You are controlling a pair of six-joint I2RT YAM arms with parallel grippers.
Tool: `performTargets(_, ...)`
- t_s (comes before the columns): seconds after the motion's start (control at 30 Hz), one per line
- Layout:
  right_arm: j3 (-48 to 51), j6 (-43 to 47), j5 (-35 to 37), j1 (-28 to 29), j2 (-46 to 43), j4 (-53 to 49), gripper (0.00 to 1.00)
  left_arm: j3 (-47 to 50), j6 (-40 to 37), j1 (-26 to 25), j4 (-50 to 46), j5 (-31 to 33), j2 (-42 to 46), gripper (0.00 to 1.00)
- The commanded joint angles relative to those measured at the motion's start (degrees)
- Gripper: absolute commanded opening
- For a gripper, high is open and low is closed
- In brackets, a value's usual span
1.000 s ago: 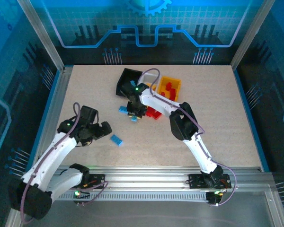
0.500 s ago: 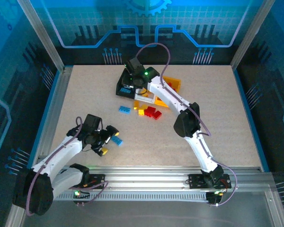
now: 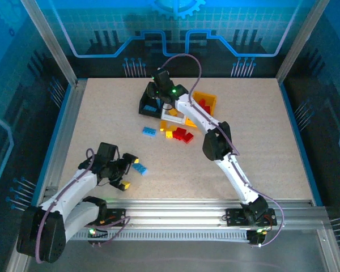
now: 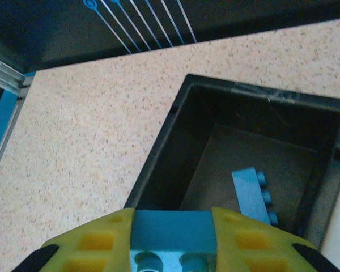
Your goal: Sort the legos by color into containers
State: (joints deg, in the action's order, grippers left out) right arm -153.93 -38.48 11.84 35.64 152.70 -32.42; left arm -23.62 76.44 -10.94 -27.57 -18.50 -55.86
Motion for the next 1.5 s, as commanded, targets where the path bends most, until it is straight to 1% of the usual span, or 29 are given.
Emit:
performTargets(0.0, -3.3, 0.9, -0.2, -1.4, 1.8, 3.8, 0.34, -2.2, -0.1, 0.7, -0.2, -1.9, -1.8, 0.99)
performTargets(0.2, -3.2, 1.0, -2.6, -2.3, 0.8, 1.7, 0.54, -4.8, -2.6, 1.0, -0.8, -1.9, -4.9, 0.99)
performTargets(0.37, -1.6, 5.0, -5.7, -2.6, -3.6, 0.0, 0.61, -7.7, -5.2, 1.0, -1.9, -0.9, -7.5, 0.99)
performTargets(0.53, 3.1, 8.2, -10.2, -2.5, -11.4, -5.4, 0.68, -9.5, -7.8, 1.0, -2.6, 0.0, -11.3, 0.99)
performTargets(0.67, 14.6, 13.0, -12.9, -1.7, -22.2, -7.0, 0.71, -10.6, -10.0, 0.9, -1.6, 1.1, -14.9, 0.99)
performTargets(0.73, 23.1, 14.8, -14.3, -1.8, -28.7, -6.3, 0.71, -12.3, -11.8, 0.8, -1.9, 1.4, -17.9, 0.99)
performTargets(0.9, 44.7, 13.1, -19.0, -4.0, -43.8, -1.0, 0.71, -16.8, -14.6, 0.1, -4.6, 1.5, -24.8, 0.94)
performTargets(1.0, 55.1, 13.5, -24.4, -4.9, -50.7, 2.2, 0.71, -18.4, -14.7, -0.2, -5.5, 1.0, -27.8, 0.91)
performTargets(1.13, 64.6, 14.9, -27.4, -5.0, -56.2, 3.0, 0.71, -21.1, -15.6, -0.3, -7.3, -0.4, -33.0, 0.88)
performTargets(1.2, 69.2, 14.8, -27.9, -5.3, -58.4, 4.0, 0.71, -22.6, -16.1, -0.5, -8.7, -0.2, -35.0, 0.82)
performTargets(1.27, 73.2, 13.9, -29.5, -5.9, -60.2, 6.3, 0.71, -23.7, -16.6, -0.5, -9.9, 0.2, -36.4, 0.80)
performTargets(1.37, 77.4, 12.3, -31.7, -6.9, -62.3, 8.7, 0.71, -24.6, -16.3, -0.6, -9.8, -0.5, -38.7, 0.73)
performTargets(1.43, 79.0, 11.9, -31.6, -7.2, -63.6, 9.1, 0.71, -25.3, -16.5, -0.9, -9.5, -1.3, -40.4, 0.66)
performTargets(1.47, 79.5, 11.8, -31.5, -7.3, -64.0, 9.2, 0.71, -25.4, -16.5, -1.1, -9.2, -1.7, -41.3, 0.65)
